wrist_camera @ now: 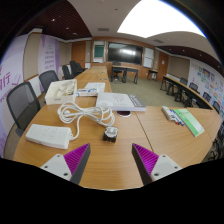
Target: Unplug charger
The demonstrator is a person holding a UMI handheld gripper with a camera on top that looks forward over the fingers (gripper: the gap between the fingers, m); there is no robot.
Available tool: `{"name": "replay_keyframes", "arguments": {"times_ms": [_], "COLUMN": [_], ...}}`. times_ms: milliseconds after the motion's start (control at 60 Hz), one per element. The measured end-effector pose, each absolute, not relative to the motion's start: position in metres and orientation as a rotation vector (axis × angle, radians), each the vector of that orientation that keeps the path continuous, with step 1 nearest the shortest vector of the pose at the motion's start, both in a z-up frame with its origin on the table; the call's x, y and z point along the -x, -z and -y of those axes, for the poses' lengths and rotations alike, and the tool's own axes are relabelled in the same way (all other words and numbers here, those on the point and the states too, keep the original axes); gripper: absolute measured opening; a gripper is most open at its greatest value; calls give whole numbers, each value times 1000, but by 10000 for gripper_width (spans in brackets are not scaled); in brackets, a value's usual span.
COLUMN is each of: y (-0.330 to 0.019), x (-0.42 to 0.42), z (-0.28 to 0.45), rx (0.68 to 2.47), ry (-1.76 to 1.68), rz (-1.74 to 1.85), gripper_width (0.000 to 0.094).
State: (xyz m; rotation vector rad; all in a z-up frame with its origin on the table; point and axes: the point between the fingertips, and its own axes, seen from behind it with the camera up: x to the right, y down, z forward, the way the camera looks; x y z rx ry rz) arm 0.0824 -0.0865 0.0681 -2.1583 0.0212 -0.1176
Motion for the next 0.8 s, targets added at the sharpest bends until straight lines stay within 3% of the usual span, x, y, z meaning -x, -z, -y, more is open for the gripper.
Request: {"name": "replay_keyframes", "arguments": {"times_ms": [383, 800], "y": [-167, -203], "x": [-59, -62], "z": [248, 305], "rx": [2145, 2119], "ry": [155, 142], "rz": [19, -13], "gripper_width": [856, 856]}}
